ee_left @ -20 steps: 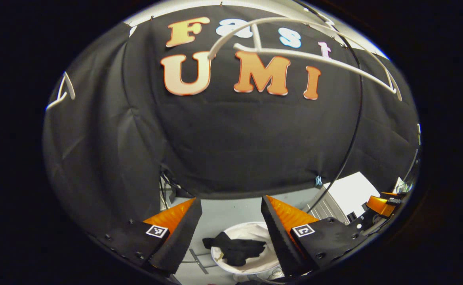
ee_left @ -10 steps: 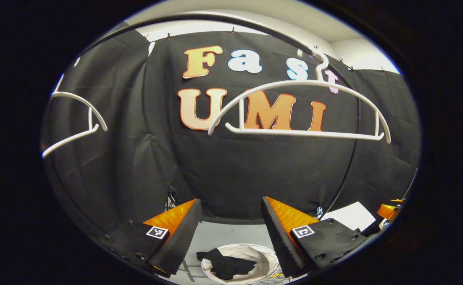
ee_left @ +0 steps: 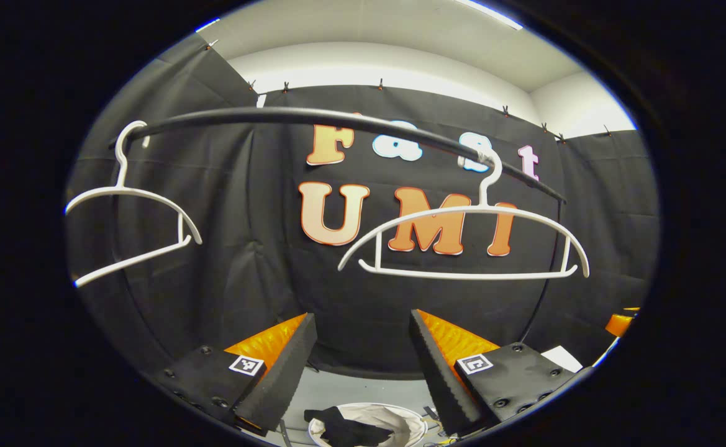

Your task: Grasp the clothes on the hanger with both hands and then place them into the laundry hamper below.

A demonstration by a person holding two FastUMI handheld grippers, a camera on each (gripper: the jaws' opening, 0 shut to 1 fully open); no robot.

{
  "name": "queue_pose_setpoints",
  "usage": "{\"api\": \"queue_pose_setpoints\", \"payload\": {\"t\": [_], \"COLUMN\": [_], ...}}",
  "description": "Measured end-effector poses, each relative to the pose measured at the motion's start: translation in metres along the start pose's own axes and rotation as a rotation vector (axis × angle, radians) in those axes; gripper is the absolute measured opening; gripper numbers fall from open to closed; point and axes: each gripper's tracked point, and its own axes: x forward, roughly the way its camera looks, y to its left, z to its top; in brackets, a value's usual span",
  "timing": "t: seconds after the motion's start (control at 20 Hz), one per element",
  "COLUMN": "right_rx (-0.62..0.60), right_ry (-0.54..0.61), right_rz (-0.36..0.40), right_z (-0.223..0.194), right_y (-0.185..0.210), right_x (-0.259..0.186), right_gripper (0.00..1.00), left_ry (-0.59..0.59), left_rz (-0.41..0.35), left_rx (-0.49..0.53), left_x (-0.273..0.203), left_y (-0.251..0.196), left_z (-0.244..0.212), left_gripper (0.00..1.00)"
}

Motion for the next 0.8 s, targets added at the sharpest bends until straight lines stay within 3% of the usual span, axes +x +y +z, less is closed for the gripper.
{"api": "queue_pose_setpoints", "payload": {"t": [0.2, 0.25, 0.3, 0.35, 0.4, 0.45, 0.8], "right_rx": [-0.064, -0.069, -0.069, -0.067, -0.064, -0.062, -0.05], "right_ry": [-0.07, -0.08, -0.087, -0.09, -0.092, -0.094, -0.089], "right_rz": [0.018, 0.026, 0.038, 0.046, 0.051, 0.057, 0.079], "right_z": [0.026, 0.031, 0.034, 0.036, 0.037, 0.036, 0.031], "right_y": [0.001, 0.002, 0.004, 0.005, 0.005, 0.004, 0.002], "right_x": [0.002, 0.0, -0.002, -0.004, -0.004, -0.006, -0.014], "right_gripper": [1.0, 0.83, 0.83, 1.0, 0.94, 1.0, 1.0], "left_ry": [-0.061, -0.069, -0.071, -0.073, -0.074, -0.077, -0.08], "left_rz": [0.043, 0.05, 0.06, 0.068, 0.075, 0.084, 0.109], "left_rx": [0.014, 0.01, 0.005, 0.002, 0.004, 0.008, 0.021], "left_x": [-0.007, -0.011, -0.013, -0.013, -0.015, -0.015, -0.023], "left_y": [0.004, 0.007, 0.01, 0.011, 0.012, 0.015, 0.017], "left_z": [0.023, 0.026, 0.027, 0.027, 0.028, 0.028, 0.026], "left_gripper": [0.94, 0.94, 0.94, 0.94, 0.94, 0.94, 0.94]}}
